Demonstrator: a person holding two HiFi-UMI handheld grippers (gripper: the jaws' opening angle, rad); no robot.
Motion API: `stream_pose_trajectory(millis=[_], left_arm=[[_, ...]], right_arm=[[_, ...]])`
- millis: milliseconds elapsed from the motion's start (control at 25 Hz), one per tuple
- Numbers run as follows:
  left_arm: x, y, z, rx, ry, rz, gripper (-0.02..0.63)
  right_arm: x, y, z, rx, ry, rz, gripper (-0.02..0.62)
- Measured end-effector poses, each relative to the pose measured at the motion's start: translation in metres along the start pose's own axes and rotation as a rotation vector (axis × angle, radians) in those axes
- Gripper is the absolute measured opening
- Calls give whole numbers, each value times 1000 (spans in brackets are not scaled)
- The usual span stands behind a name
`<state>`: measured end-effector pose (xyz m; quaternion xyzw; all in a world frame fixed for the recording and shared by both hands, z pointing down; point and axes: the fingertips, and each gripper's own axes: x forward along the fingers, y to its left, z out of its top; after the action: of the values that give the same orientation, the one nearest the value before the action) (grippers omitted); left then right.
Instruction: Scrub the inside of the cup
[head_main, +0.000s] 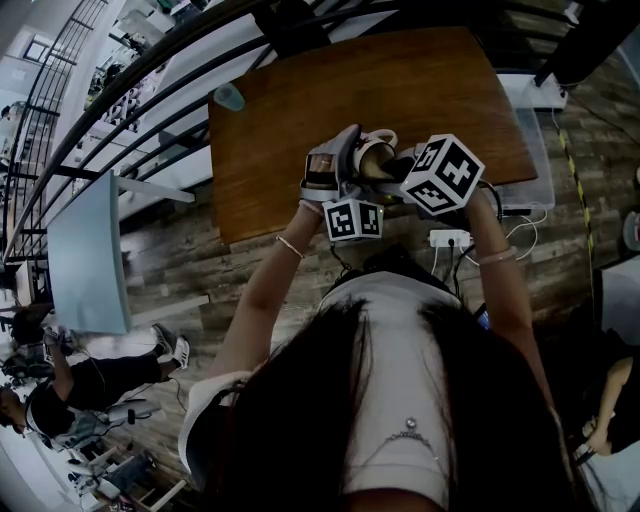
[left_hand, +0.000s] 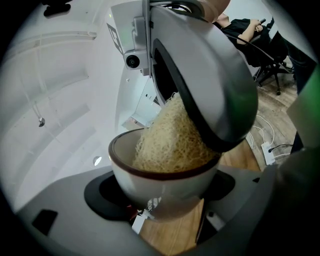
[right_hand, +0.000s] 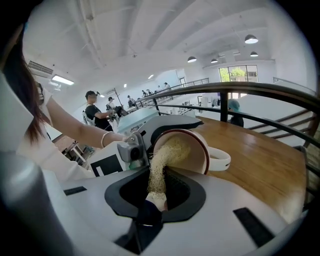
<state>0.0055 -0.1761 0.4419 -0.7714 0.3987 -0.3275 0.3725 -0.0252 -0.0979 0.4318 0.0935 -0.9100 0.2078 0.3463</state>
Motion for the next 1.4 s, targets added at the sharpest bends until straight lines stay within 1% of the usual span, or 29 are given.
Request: stream_pose_trajectory(millis=[120, 280, 560, 760, 920, 1080, 1160, 1240, 1400], left_arm=[[1, 3, -6, -33, 15, -1, 413], [5, 6, -14, -75, 34, 6, 413], [7, 13, -22, -177, 79, 8, 413], [3, 17, -29, -325, 122, 17, 413], [2, 21, -34, -402, 145, 27, 413], [0, 25, -40, -506, 168, 39, 413], [1, 24, -41, -535, 174, 43, 412], [2, 20, -46, -546, 174, 38, 413], [0, 18, -52, -601, 182, 33, 413]], right_arm=[[2, -2, 4, -17, -6, -23, 80], [2, -6, 11, -31, -42, -57, 80], [2, -11, 18, -44, -87, -98, 80], [-1, -10, 26, -41, -137, -120, 80], [-2, -10, 32, -37, -172, -137, 80], [-4, -10, 41, -21, -232, -130, 80], [-6, -10, 42, -15, -255, -126, 80], [-6, -10, 43, -14, -270, -128, 80], [-6, -10, 50, -7, -311, -151, 80]])
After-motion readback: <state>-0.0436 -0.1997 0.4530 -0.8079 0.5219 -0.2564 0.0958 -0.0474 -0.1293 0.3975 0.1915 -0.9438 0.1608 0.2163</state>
